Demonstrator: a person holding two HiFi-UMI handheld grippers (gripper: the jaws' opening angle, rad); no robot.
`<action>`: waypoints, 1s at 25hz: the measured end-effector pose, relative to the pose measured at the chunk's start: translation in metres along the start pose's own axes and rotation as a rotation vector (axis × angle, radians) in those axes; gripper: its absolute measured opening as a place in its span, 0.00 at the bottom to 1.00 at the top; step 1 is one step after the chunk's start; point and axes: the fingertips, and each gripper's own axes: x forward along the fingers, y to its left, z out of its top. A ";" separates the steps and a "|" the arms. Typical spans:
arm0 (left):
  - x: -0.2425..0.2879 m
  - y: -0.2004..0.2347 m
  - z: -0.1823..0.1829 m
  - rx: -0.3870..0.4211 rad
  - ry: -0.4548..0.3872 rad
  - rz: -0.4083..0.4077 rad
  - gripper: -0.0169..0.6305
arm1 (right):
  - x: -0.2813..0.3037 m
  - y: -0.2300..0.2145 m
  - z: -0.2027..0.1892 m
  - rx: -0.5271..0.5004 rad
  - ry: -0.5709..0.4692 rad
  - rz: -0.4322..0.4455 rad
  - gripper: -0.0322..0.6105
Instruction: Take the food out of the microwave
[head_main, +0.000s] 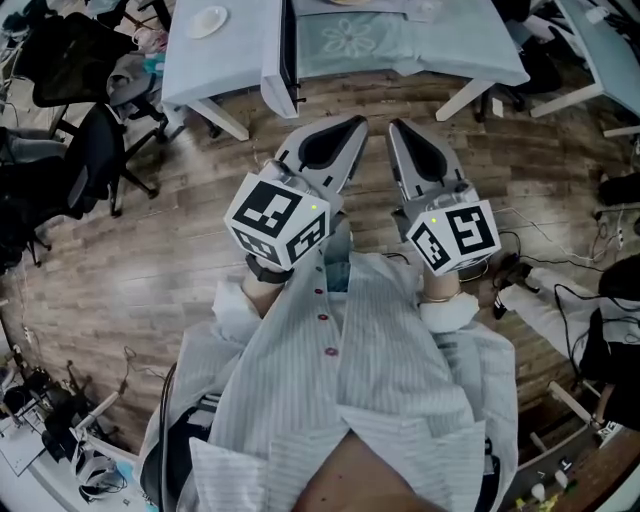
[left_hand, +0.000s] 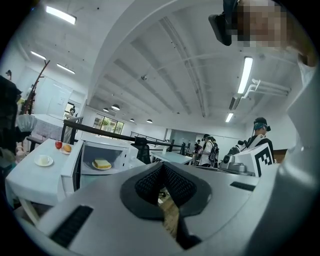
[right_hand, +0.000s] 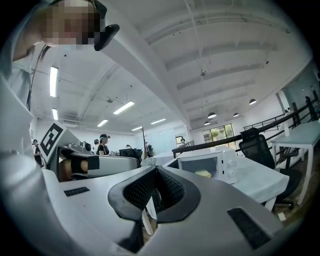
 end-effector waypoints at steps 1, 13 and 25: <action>0.002 0.001 -0.001 -0.002 0.003 0.000 0.04 | 0.000 -0.002 -0.001 0.003 0.001 -0.002 0.10; 0.050 0.030 0.003 -0.010 0.008 0.000 0.04 | 0.025 -0.048 0.000 0.015 0.008 -0.036 0.10; 0.127 0.081 0.031 -0.022 -0.018 0.023 0.04 | 0.087 -0.111 0.021 0.008 0.025 -0.012 0.10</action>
